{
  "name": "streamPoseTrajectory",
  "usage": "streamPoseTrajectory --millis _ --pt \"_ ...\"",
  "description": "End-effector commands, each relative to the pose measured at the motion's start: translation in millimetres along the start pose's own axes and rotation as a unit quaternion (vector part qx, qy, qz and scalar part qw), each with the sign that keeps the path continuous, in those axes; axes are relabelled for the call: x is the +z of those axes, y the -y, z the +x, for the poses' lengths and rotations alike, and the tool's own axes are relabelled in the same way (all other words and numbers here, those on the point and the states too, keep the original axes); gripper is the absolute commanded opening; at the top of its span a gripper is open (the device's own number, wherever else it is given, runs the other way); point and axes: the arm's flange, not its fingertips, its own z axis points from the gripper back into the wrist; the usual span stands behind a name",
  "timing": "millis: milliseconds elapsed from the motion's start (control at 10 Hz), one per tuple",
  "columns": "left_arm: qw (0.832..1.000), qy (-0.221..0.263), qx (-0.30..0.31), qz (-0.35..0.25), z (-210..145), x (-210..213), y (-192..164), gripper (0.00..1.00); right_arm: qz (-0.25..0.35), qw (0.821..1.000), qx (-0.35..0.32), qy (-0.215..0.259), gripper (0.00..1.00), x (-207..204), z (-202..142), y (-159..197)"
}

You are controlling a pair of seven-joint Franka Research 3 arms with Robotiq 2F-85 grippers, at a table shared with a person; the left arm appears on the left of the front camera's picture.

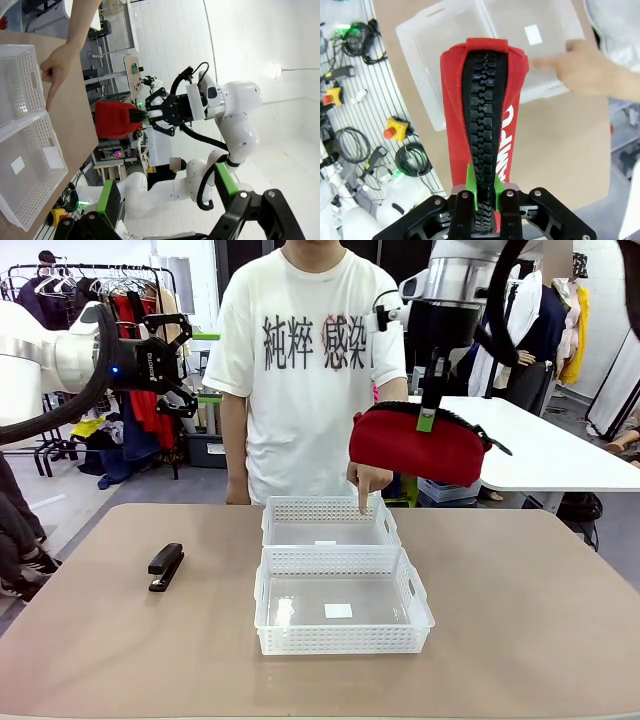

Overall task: Distribute items into two baskets.
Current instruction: Move the picked Pencil pouch towards the Organizing basket indicated by the person, stopping as directed.

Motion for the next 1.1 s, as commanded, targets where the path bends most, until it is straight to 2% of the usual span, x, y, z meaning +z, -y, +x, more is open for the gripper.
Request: streamPoseTrajectory --millis 0,500,1000 --pt "1.000 0.001 -0.002 -0.001 -1 1 2 1.00 -0.001 0.999 0.046 -0.027 0.00 0 18 7" --pt "1.000 0.001 -0.002 -0.001 -1 1 2 1.00 0.017 0.994 0.102 -0.032 0.00 -25 41 -13" --pt "1.000 0.001 -0.002 -0.001 -1 1 2 1.00 0.036 0.993 0.103 -0.035 0.00 -31 45 -13"
